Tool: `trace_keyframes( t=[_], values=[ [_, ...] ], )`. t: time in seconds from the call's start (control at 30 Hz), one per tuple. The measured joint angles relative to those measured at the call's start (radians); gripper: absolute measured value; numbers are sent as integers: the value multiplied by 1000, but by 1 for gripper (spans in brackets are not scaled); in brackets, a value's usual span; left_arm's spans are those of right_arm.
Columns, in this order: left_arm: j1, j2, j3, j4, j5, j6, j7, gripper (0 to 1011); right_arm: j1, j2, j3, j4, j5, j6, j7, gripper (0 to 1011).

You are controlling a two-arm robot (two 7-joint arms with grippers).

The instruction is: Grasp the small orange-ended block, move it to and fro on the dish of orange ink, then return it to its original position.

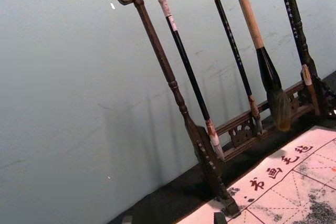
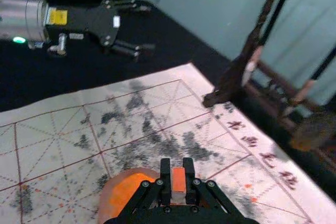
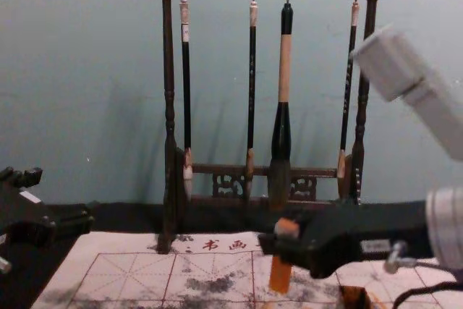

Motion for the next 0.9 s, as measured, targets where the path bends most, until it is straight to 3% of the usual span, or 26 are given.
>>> trace_keyframes(
  t=[0.17,0.37,0.9],
  values=[
    [0,0,0,0,0,0,0,1001,47,-21,-50,54,2,37,34,108],
    [0,0,0,0,0,0,0,1001,66,-32,-75,90,18,63,44,108],
    [0,0,0,0,0,0,0,1001,99,-77,-87,164,55,118,3,108]
  ],
)
